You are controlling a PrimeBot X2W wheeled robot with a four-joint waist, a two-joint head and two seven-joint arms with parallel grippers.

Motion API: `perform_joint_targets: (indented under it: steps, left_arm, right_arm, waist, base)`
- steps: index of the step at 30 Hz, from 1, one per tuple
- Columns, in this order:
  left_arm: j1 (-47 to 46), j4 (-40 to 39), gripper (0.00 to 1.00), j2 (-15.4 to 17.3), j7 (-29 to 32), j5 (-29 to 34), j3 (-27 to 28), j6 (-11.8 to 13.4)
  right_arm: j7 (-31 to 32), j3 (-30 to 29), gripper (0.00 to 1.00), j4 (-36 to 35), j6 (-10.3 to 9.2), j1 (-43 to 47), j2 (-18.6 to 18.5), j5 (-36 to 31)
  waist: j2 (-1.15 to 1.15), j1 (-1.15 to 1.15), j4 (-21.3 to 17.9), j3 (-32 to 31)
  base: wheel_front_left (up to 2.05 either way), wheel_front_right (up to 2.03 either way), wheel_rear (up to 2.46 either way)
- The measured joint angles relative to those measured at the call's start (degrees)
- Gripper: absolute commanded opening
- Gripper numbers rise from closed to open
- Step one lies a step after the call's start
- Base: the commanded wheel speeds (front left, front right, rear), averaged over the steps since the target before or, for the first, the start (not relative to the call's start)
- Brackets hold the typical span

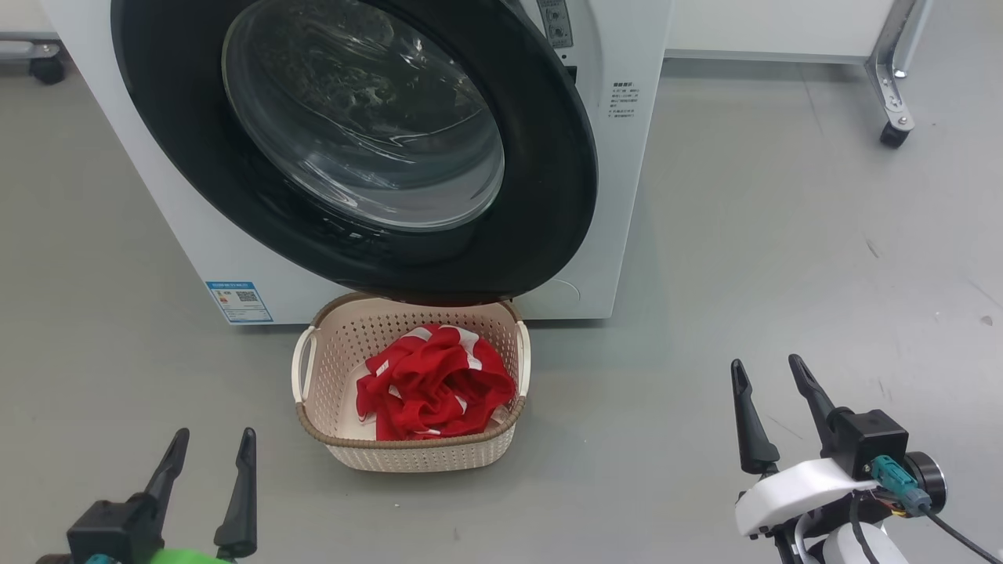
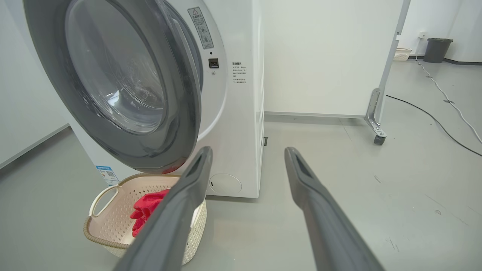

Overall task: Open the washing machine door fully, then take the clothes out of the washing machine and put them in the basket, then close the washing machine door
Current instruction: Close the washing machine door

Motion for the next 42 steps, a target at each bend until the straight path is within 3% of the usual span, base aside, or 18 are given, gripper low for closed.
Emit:
perform_joint_targets:
  steps: [11, 34, 35, 36, 37, 42]
  left_arm:
    - [0.7, 1.9, 1.00, -1.4, -3.4, 1.6, -1.3, 2.4]
    - [0.6, 4.5, 1.00, -2.1, -5.9, 2.4, -2.4, 3.3]
    - [0.6, 4.5, 1.00, -2.1, -5.9, 2.4, -2.5, 3.5]
    - [0.6, 4.6, 1.00, -2.1, -5.9, 2.4, -2.6, 3.7]
    - [0.6, 4.6, 1.00, -2.1, -5.9, 2.4, -2.7, 3.7]
    - [0.5, 4.8, 1.00, -2.1, -6.2, 2.5, -3.0, 3.7]
  right_arm:
    - [0.0, -0.1, 1.00, -0.1, 0.42, 1.0, 0.1, -0.3]
    - [0.0, -0.6, 1.00, -0.6, 0.49, 1.9, 0.3, -0.5]
    - [0.0, -0.6, 0.95, -0.7, 0.49, 1.9, 0.3, -0.5]
    - [0.0, -0.7, 0.41, -0.7, 0.51, 1.9, 0.3, -0.5]
    - [0.0, -0.7, 0.00, -0.8, 0.52, 1.9, 0.3, -0.5]
    - [0.0, -0.9, 0.00, -0.9, 0.96, 1.9, 0.4, -0.5]
  waist:
    - [0.00, 0.00, 0.2, -0.9]
    - [0.00, 0.00, 0.5, -1.0]
    - [0.00, 0.00, 0.6, -1.0]
    - [0.00, 0.00, 0.6, -0.9]
    - [0.00, 0.00, 0.6, -0.9]
    - [0.00, 0.00, 0.9, -0.5]
  base:
    - [0.00, 0.00, 0.00]
    - [0.00, 0.00, 0.00]
    - [0.00, 0.00, 0.00]
    - [0.00, 0.00, 0.00]
    - [0.00, 0.00, 0.00]
    - [0.00, 0.00, 0.00]
